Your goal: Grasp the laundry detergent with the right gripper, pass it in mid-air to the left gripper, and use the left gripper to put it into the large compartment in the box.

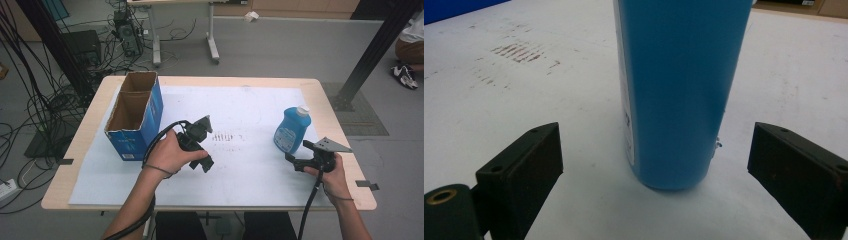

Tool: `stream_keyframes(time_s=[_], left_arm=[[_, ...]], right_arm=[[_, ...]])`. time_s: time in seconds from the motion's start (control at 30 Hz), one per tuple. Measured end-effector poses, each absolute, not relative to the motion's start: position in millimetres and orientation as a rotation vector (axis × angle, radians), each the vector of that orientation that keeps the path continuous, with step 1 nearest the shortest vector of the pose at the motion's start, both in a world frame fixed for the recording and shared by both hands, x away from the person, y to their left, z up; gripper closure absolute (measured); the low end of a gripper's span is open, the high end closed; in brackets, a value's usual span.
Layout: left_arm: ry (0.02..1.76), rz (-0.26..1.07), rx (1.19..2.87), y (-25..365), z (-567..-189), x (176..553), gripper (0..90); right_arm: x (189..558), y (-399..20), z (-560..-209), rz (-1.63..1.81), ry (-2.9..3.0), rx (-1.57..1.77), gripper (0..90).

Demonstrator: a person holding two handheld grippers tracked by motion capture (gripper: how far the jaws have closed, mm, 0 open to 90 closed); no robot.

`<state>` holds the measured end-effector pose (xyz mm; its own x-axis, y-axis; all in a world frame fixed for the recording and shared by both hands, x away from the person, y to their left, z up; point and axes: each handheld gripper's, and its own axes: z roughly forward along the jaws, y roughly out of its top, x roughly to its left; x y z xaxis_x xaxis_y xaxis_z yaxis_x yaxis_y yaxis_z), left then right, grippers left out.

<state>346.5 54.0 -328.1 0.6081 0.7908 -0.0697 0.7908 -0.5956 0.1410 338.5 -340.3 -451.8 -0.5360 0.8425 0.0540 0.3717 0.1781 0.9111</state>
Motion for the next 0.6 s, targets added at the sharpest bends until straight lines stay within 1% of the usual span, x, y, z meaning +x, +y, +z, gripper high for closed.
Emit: stream_keyframes(time_s=[0.6], left_arm=[[1.326,-0.009,2.687,53.8,-328.8,346.1,8.1]], right_arm=[[345.7,-334.8,-452.5,1.400,1.922,1.086,7.3]])
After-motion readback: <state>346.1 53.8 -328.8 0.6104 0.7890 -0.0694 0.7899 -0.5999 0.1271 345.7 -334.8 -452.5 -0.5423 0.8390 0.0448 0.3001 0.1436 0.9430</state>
